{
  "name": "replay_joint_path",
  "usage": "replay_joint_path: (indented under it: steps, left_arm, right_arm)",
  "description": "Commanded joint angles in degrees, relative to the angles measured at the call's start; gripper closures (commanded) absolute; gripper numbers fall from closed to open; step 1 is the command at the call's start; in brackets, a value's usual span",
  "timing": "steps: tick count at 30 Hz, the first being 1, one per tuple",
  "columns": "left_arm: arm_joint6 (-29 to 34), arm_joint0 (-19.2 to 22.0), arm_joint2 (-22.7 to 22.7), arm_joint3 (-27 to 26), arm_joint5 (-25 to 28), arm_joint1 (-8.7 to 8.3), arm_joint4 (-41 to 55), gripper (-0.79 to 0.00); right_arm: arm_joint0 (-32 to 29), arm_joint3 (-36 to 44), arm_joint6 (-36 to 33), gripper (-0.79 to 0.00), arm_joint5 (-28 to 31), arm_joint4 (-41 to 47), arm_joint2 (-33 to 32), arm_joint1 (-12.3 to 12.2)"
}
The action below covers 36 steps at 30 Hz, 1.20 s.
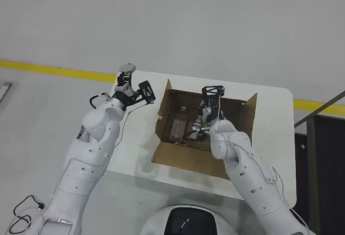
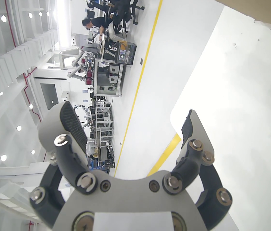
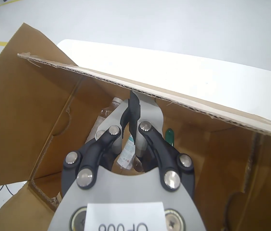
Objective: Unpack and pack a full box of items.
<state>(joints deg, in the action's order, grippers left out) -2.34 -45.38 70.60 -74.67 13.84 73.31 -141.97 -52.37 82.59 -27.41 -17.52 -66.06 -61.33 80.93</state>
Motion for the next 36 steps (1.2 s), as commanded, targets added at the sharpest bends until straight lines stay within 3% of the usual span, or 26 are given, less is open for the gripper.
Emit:
replay_joint_path:
  steps: [1, 15, 24, 30, 31, 32, 33, 36]
  left_arm:
    - [-0.3, -0.1, 0.1, -0.1, 0.1, -0.08, -0.2, -0.785]
    - [-0.2, -0.1, 0.2, 0.0, 0.0, -0.1, -0.2, -0.785]
    - [-1.3, -1.2, 0.2, -1.0, 0.0, -0.3, 0.0, -0.785]
    - [-5.2, -1.3, 0.0, -0.4, 1.7, -0.67, -0.6, -0.785]
    - [-5.9, -1.2, -0.1, -0.4, 1.8, -0.72, -0.8, -0.736]
    - [-6.6, -1.2, -0.3, -0.3, 1.9, -0.76, -0.9, -0.631]
    - [-7.4, -1.1, -0.4, -0.1, 2.1, -0.79, -0.9, -0.391]
    - [-8.9, -0.8, -1.1, 0.6, 2.6, -0.85, -1.3, -0.194]
  right_arm:
    - [0.0, -0.1, -0.2, 0.0, 0.1, -0.2, 0.0, 0.0]
    - [-0.4, 0.0, 0.2, 0.0, 0.3, 0.2, -0.1, 0.0]
    - [-2.3, 0.6, 3.5, 0.0, -4.0, -1.8, -2.7, 0.1]
    - [-2.8, 1.3, 4.4, 0.0, -5.4, -2.6, -4.5, 0.1]
    - [-2.8, 1.3, 4.5, 0.0, -5.4, -2.8, -4.7, 0.1]
    - [-2.7, 1.3, 4.6, 0.0, -5.6, -2.9, -5.0, 0.1]
    - [-2.6, 1.3, 4.7, 0.0, -5.8, -2.8, -5.3, 0.2]
    - [-2.3, 0.8, 5.4, 0.0, -6.3, -2.6, -6.0, 0.3]
